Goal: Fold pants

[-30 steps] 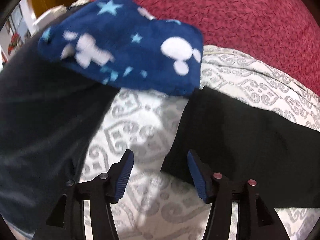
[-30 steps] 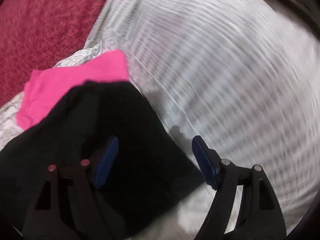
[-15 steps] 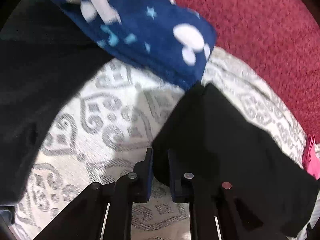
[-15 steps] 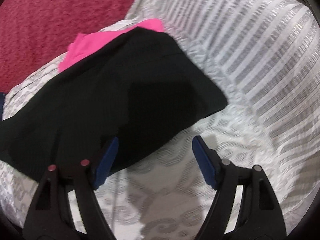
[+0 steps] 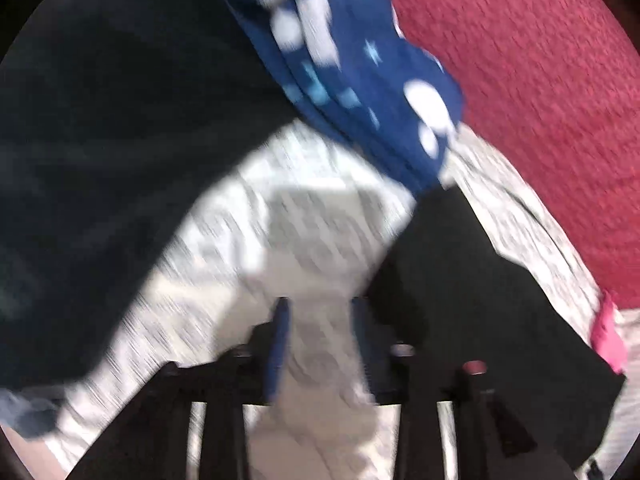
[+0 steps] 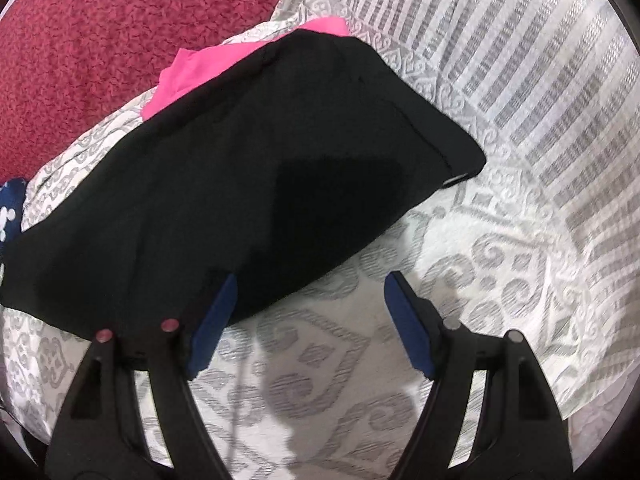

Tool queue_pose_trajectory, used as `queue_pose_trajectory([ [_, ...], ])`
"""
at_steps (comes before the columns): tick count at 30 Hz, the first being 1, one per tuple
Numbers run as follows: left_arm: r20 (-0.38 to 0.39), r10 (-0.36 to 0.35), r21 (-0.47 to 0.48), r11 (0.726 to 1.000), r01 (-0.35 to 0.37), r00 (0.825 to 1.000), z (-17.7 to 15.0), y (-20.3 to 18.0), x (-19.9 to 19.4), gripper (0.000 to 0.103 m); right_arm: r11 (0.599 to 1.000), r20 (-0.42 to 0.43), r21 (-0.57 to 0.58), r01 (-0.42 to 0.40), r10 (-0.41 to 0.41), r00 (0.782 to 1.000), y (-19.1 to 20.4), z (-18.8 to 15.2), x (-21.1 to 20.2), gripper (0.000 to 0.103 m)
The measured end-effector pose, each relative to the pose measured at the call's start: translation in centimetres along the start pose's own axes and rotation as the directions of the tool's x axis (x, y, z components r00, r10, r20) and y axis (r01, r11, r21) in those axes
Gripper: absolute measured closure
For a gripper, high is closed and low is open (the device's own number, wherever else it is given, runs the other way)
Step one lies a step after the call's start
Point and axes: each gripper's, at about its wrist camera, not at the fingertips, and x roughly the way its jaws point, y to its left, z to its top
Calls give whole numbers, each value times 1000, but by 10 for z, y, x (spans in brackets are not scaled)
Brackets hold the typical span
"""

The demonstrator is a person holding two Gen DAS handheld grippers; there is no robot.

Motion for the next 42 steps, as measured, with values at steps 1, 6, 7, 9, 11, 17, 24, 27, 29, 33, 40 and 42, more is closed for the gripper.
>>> queue_pose_trajectory([
  [1,-8,-17,0,1000,17,1000,-6,-3,1,61,1000,5,-2,-13,13,1000,4,-1,-2,26],
  [6,-39,-47,28,998,48,998,-20,-24,17,60,985,25,-168,-31,36,999,48,-3,-15,26],
  [7,-37,-42,29,999,43,998,-18,-26,19,60,980,23,-196,-38,43,999,55,-3,-15,26],
  [9,-19,-33,16,999,34,999,-15,-29,24,58,973,13,-226,-53,58,998,67,-7,-14,26],
  [11,-2,-34,-13,999,34,999,-10,-29,28,58,980,5,-185,-72,74,997,63,-9,-13,26],
  [17,4,-18,-74,997,18,1000,2,-32,37,96,977,20,175,-123,122,992,-13,-9,-8,26],
  [24,85,17,78,997,-23,996,-33,-63,-2,91,911,60,401,-99,82,995,-78,1,-4,26],
  [27,106,-65,285,958,33,992,-71,-112,-26,84,917,64,389,-91,71,995,-82,3,-3,26],
  [29,-19,-198,426,885,187,980,-106,-158,-30,82,912,62,397,-105,87,994,-84,3,2,26],
  [33,-295,-313,600,675,430,903,-184,-251,-22,82,919,82,379,-114,89,993,-76,4,5,26],
  [40,-506,-305,677,439,590,807,-277,-372,6,82,950,33,192,-247,246,969,-39,-9,-1,26],
  [42,-461,-317,718,416,558,829,-287,-397,9,82,973,37,88,-214,212,977,-26,-15,-6,26],
])
